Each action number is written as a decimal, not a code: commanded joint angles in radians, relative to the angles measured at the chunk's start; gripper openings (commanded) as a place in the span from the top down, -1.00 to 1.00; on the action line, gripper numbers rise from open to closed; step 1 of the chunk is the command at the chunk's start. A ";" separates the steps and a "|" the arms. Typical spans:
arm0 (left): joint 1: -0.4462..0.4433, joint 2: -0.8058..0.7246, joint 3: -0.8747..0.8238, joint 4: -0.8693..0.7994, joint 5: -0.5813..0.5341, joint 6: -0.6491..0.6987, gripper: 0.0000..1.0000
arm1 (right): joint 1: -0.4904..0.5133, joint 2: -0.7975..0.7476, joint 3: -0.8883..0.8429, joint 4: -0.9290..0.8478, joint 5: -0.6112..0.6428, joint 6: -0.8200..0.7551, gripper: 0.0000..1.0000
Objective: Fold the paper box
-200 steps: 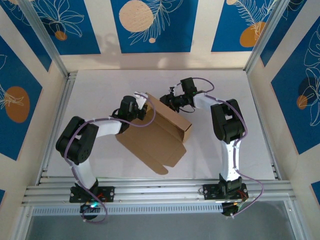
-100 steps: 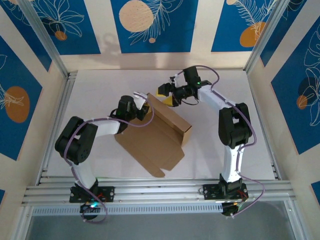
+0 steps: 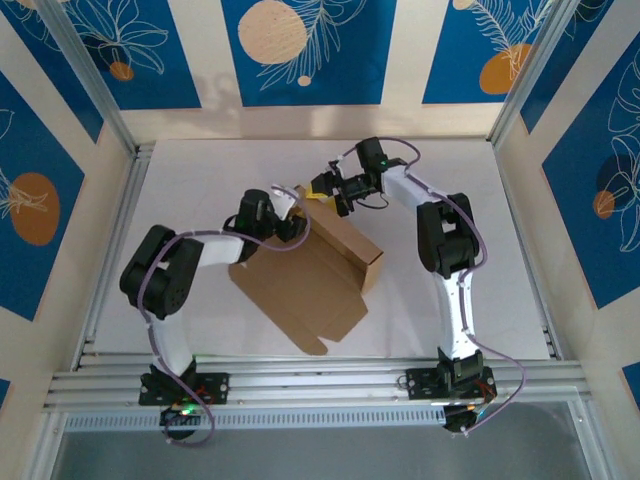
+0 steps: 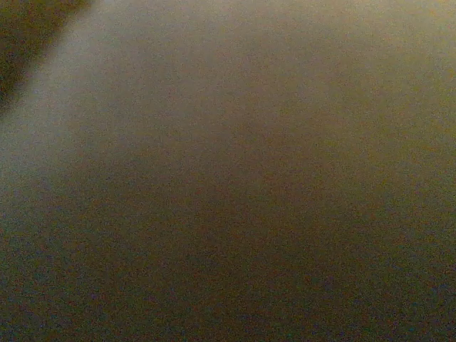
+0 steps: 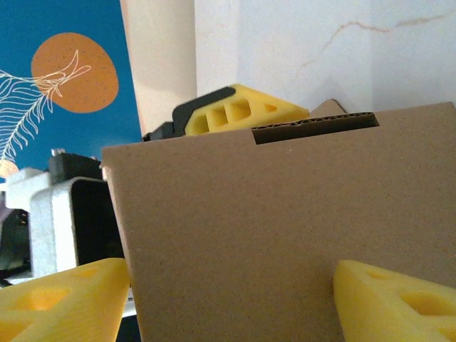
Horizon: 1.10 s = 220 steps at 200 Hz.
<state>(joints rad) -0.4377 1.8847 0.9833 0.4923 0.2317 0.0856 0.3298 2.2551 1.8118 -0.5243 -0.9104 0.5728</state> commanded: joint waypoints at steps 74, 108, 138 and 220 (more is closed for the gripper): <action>0.030 0.053 0.140 -0.184 0.083 0.023 0.39 | 0.015 0.075 0.075 -0.046 -0.103 -0.008 -0.30; 0.030 0.015 0.078 -0.142 0.069 0.040 0.56 | -0.013 0.049 0.025 0.021 -0.105 0.046 -0.29; 0.027 0.014 0.082 -0.158 0.090 0.024 0.74 | -0.002 0.051 0.020 0.029 -0.111 0.053 -0.31; 0.011 0.016 0.064 -0.117 -0.024 -0.032 0.95 | 0.012 0.022 -0.155 0.283 0.072 0.322 -0.38</action>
<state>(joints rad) -0.4061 1.9118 1.0657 0.4000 0.2565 0.1032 0.3210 2.2955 1.7805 -0.3500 -0.9840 0.7204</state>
